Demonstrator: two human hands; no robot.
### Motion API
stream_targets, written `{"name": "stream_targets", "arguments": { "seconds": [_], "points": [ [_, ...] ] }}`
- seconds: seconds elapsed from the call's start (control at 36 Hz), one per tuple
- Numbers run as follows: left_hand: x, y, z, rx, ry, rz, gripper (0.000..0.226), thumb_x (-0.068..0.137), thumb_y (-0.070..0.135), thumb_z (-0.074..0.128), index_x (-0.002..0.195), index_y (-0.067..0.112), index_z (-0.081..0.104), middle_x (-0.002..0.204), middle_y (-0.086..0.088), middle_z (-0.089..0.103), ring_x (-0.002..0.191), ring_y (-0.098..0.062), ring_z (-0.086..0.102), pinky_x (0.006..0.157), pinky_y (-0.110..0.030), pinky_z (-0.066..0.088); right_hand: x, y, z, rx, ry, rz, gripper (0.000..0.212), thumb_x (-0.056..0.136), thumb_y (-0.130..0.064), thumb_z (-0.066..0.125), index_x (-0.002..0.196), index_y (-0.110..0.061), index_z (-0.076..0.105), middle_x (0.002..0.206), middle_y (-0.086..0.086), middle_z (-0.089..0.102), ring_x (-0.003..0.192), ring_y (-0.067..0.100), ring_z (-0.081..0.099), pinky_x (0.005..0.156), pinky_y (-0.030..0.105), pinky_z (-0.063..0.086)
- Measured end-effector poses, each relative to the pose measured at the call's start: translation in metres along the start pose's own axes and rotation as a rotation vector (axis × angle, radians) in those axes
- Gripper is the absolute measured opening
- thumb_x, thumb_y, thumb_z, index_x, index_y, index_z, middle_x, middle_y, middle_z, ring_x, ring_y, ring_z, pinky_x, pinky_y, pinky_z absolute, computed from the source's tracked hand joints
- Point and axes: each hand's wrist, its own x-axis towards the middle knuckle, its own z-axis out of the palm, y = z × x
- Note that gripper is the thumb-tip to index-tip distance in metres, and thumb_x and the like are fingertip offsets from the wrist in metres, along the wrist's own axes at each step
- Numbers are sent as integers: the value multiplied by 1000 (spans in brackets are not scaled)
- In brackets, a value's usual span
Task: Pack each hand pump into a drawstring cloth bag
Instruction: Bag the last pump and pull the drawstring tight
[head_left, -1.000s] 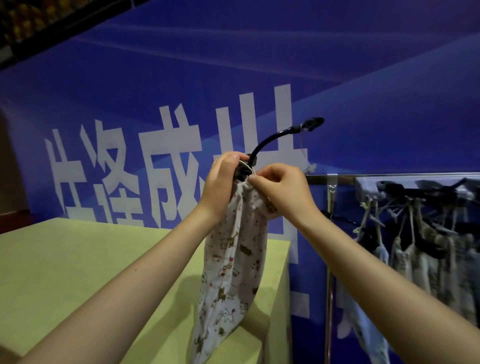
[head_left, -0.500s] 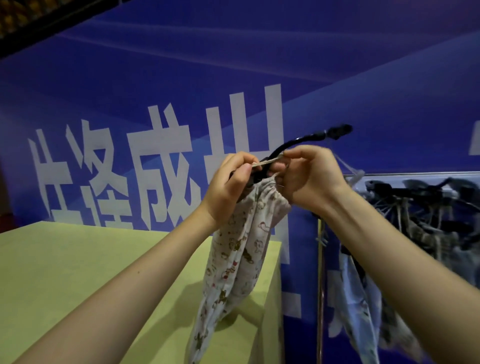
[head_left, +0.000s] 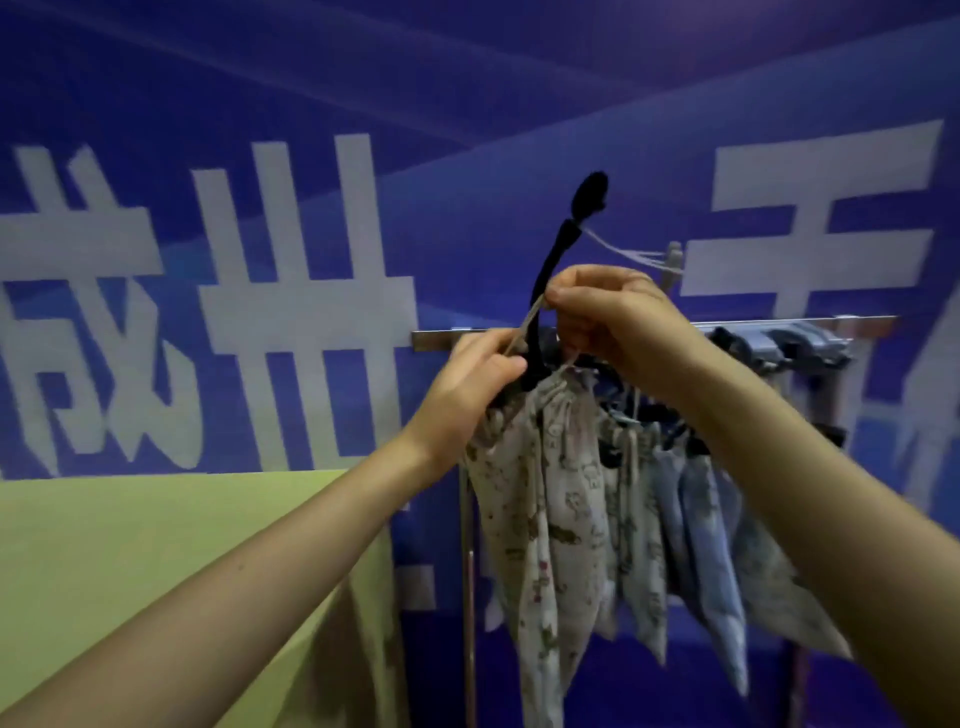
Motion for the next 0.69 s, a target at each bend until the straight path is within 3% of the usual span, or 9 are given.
{"name": "stream_targets", "arguments": {
  "seconds": [0.06,0.17,0.25,0.33,0.42,0.53,0.64,0.69],
  "points": [
    [9,-9,25,30,-60,-49,12,97,24,51,95,28,62,117,-5,52,111,-11,52,90,-15,40,-12,5,-23,-41,15,46,25,93,-3,55,70,-13,57,66,8,42,50,12,38,52,24,33],
    [25,-17,74,16,-137,-83,9,97,18,55,95,17,63,120,-19,59,99,-11,57,84,-21,42,-35,11,-62,-132,-28,140,22,94,-4,53,74,-10,52,62,6,39,51,12,37,48,19,36],
    [34,-26,104,0,-134,-39,8,94,14,59,98,14,65,113,-19,63,94,-12,59,84,-25,45,-49,8,-92,-193,-11,177,22,94,-1,51,74,-9,52,62,8,38,52,14,38,49,20,38],
    [40,-33,126,-8,-198,4,11,95,13,57,102,12,66,96,-2,66,82,-1,61,77,-16,44,-60,6,-120,-252,24,206,19,94,-2,51,76,-8,52,62,5,48,53,10,49,53,17,42],
    [43,-34,145,-45,-247,26,13,96,10,55,102,13,67,93,7,67,83,8,62,77,-10,46,-70,8,-144,-318,28,229,12,95,-5,53,83,-5,54,70,10,48,60,14,51,58,22,46],
    [46,-34,165,-49,-272,81,12,96,9,54,100,8,65,90,2,66,84,0,61,77,-12,47,-81,12,-160,-331,31,231,16,95,-6,52,80,-9,55,74,11,50,64,15,53,63,23,48],
    [52,-32,179,-59,-298,48,14,96,11,56,90,19,65,84,8,66,79,2,62,73,-13,47,-90,20,-174,-364,11,240,10,96,-7,52,87,-6,57,82,13,57,74,19,57,68,23,51],
    [54,-34,184,-30,-318,27,13,95,15,57,86,14,66,81,1,64,77,-6,60,74,-23,46,-95,26,-181,-370,22,241,8,95,-9,54,90,-5,58,85,15,57,77,21,56,72,25,51]
  ]
}}
